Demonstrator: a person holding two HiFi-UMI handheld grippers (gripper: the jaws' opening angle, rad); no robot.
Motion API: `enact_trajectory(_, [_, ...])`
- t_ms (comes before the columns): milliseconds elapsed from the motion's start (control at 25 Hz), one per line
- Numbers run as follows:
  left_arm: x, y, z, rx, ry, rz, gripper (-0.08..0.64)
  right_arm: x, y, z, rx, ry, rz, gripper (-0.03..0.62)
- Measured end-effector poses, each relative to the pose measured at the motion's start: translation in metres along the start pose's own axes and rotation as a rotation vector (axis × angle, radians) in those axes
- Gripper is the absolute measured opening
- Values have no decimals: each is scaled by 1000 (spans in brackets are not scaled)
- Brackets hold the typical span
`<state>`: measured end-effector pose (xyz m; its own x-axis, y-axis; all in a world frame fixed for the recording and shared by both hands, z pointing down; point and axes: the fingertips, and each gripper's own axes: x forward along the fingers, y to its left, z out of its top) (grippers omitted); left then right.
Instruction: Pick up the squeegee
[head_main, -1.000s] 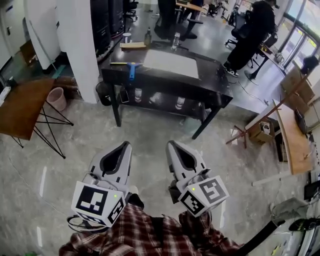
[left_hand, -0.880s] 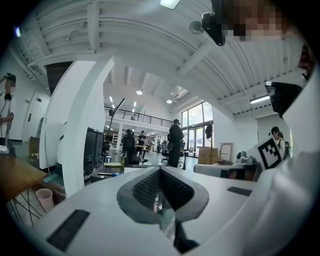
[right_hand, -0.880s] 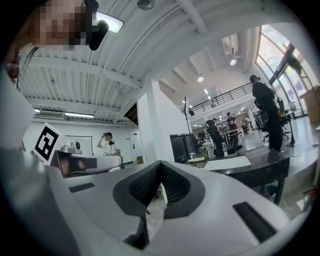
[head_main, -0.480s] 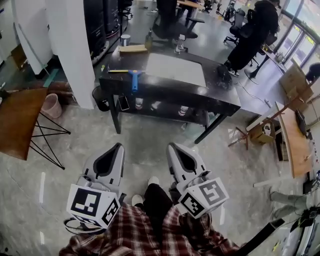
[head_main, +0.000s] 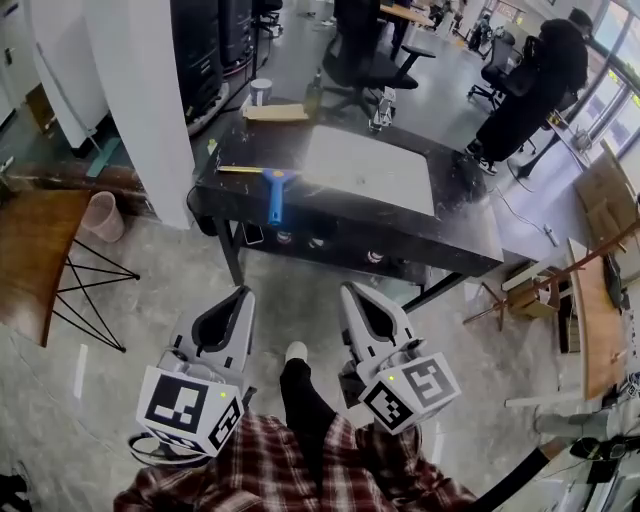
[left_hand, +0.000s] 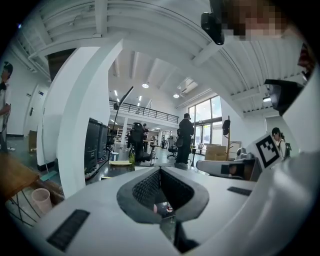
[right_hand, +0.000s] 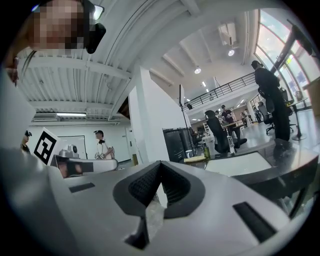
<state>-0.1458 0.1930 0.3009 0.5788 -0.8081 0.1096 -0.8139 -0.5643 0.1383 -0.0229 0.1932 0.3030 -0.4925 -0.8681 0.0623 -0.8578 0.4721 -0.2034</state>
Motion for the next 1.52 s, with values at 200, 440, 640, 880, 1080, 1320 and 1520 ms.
enact_trajectory(200, [76, 24, 22, -5, 1, 21, 11, 57, -51, 27, 1, 2, 33, 11])
enact_trajectory(440, [149, 40, 42, -9, -12, 24, 11, 109, -100, 46, -2, 9, 79, 11])
enact_trajectory(640, [184, 58, 34, -54, 17, 50, 11, 141, -128, 37, 35, 61, 97, 11])
enact_trajectory(880, [224, 93, 19, -88, 72, 77, 11, 187, -150, 21, 67, 124, 108, 11])
enact_trajectory(1080, [260, 129, 20, -97, 88, 70, 11, 233, -170, 24, 63, 132, 89, 11])
enact_trajectory(1320, [304, 169, 29, -110, 100, 26, 12, 293, -188, 44, 40, 105, 74, 11])
enact_trajectory(1520, [332, 188, 29, -112, 119, -23, 12, 328, -199, 51, 37, 93, 54, 11])
